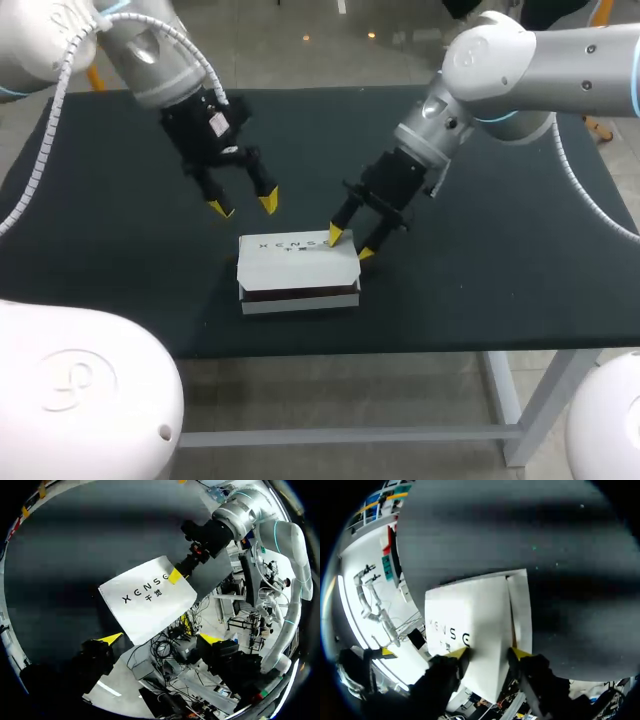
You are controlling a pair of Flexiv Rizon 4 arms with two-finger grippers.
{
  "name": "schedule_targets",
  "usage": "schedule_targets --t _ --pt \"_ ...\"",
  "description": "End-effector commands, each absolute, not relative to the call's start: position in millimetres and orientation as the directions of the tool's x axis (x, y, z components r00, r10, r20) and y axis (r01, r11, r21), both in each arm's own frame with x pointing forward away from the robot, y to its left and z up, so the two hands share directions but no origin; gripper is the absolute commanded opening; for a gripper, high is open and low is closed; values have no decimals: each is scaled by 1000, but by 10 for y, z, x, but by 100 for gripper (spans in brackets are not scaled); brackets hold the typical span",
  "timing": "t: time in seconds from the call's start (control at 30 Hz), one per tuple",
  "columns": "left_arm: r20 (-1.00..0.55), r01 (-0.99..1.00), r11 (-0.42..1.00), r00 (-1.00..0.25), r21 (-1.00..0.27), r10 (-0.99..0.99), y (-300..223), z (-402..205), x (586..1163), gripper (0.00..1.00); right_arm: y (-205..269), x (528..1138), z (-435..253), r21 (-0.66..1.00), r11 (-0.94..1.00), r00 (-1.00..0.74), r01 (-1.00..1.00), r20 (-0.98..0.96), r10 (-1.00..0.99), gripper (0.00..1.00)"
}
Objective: Assemble the packaging by folding the flat box into shape, placing the metal phone stand inside, and closing the box properly
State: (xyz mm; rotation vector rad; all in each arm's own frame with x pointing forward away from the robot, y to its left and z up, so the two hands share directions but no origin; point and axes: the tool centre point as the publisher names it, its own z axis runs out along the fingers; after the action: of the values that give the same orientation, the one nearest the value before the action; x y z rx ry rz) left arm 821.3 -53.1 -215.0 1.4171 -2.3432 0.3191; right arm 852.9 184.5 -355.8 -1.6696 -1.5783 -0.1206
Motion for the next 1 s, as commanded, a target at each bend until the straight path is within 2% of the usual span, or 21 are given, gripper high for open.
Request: schedule_targets --t 0.03,0.4,0.6,0.9,1.0 --pt "107 -625 780 -774 24 -624 -566 -2077 8238 100 1849 8525 -3561 -481 118 211 869 575 791 56" --pt "107 -625 780 -774 24 -624 -566 -2077 8238 100 1849 8525 -3561 -481 118 211 869 575 791 56" --pt "32 -443 894 -896 -63 -442 -513 -2207 8174 100 1849 8525 -3561 -481 118 211 869 575 791 54" --pt "-34 -314 935 -946 -167 -324 -532 -2360 8016 100 1849 8525 -3561 -481 118 211 869 575 791 54" --pt "-56 -278 948 -956 -153 -289 -566 -2434 8000 100 1849 8525 -3561 -481 118 211 869 575 791 54"
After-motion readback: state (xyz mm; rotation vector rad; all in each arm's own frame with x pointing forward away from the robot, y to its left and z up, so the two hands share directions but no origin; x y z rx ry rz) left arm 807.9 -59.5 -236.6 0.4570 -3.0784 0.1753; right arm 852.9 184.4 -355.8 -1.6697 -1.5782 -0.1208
